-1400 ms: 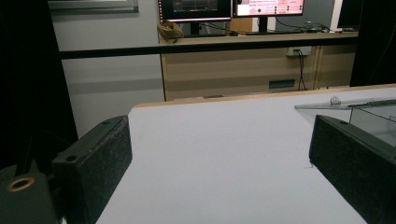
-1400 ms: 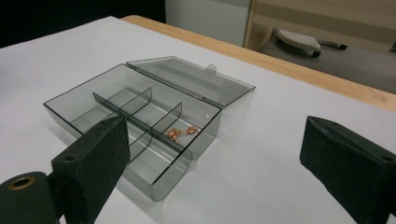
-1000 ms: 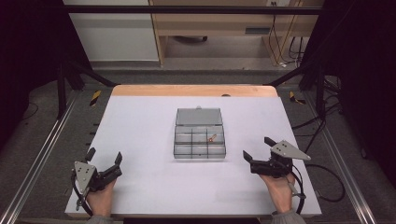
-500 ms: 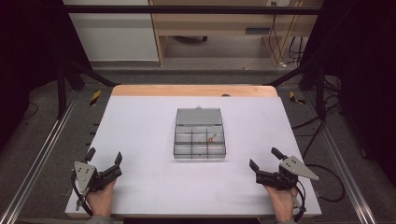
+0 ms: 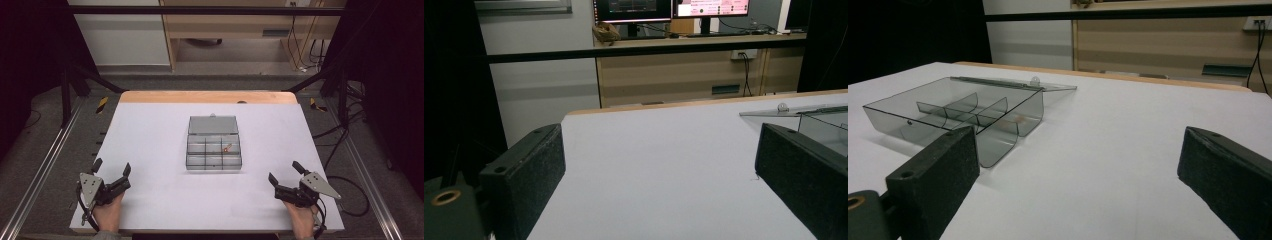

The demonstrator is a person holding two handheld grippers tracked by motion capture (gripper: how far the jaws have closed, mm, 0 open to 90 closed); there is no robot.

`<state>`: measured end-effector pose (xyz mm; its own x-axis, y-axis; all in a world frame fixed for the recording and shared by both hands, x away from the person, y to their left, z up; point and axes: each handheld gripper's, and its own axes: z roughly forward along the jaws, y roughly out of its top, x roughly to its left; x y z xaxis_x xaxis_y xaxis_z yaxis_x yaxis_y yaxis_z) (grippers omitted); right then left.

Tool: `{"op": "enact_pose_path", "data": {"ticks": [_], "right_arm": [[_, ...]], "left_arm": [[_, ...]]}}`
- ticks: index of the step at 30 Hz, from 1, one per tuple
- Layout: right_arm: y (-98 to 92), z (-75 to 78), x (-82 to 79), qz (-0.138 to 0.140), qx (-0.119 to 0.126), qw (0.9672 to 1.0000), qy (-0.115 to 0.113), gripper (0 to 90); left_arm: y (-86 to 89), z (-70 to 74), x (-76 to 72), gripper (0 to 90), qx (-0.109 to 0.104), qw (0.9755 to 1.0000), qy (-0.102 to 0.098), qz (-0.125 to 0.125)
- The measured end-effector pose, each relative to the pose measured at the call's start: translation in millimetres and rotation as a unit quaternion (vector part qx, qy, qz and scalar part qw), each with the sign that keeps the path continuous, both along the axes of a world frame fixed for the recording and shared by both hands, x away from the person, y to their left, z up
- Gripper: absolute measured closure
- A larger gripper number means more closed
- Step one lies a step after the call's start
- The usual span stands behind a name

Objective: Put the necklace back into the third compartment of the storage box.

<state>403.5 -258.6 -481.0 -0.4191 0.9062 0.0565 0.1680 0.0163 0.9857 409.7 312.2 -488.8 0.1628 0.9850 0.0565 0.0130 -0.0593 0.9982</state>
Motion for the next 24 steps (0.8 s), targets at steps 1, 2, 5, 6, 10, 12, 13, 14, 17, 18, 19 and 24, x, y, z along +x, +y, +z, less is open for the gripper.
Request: {"op": "enact_pose_path", "data": {"ticks": [1, 2, 5, 6, 10, 12, 13, 14, 17, 18, 19, 24], "right_arm": [[-0.3, -0.8, -0.5, -0.002, 0.000, 1.0000, -0.001, 3.7], [-0.8, -1.8, -0.8, -0.002, 0.001, 1.0000, -0.003, 3.7], [-1.7, -3.3, -0.8, -0.003, 0.006, 1.0000, 0.000, 3.6], [-2.0, -3.4, -0.5, -0.004, 0.008, 1.0000, 0.000, 3.6], [-2.5, -3.5, -0.7, -0.005, 0.008, 1.0000, -0.002, 3.6], [-2.3, -4.8, -0.3, -0.004, 0.006, 1.0000, 0.002, 3.7], [-2.3, -4.8, -0.3, -0.004, 0.006, 1.0000, 0.002, 3.7], [-2.3, -5.7, -0.1, -0.003, 0.005, 1.0000, 0.004, 3.7], [-2.0, -6.0, 0.1, -0.001, 0.004, 1.0000, 0.004, 3.9], [-1.8, -6.0, 0.1, 0.000, 0.002, 1.0000, 0.004, 3.9], [-1.6, -6.0, 0.0, -0.001, 0.002, 1.0000, 0.003, 3.8], [-1.5, -6.1, -0.1, -0.002, -0.001, 1.0000, -0.004, 3.5]], "left_arm": [[0.0, 0.0, 0.0, 5.7, 0.000, 1.0000, 0.000, 0.000], [0.0, 0.0, 0.1, 5.7, 0.000, 1.0000, 0.000, 0.000], [-0.1, 0.1, 0.2, 5.7, 0.000, 1.0000, 0.001, 0.000], [-0.1, 0.0, 0.2, 5.7, 0.000, 1.0000, 0.001, 0.000], [-0.2, 0.1, 0.2, 5.7, 0.001, 1.0000, 0.001, 0.000], [-0.2, 0.1, 0.2, 5.7, 0.000, 1.0000, 0.001, 0.000], [-0.2, 0.1, 0.2, 5.7, 0.000, 1.0000, 0.001, 0.000], [-0.2, 0.1, 0.2, 5.7, 0.001, 1.0000, 0.001, 0.000], [-0.2, 0.1, 0.1, 5.7, 0.001, 1.0000, 0.001, 0.000], [-0.2, 0.1, 0.1, 5.7, 0.001, 1.0000, 0.001, 0.000], [-0.2, 0.0, 0.1, 5.7, 0.001, 1.0000, 0.000, -0.001], [-0.1, 0.0, -0.1, 5.7, 0.001, 1.0000, 0.000, 0.000]]}}
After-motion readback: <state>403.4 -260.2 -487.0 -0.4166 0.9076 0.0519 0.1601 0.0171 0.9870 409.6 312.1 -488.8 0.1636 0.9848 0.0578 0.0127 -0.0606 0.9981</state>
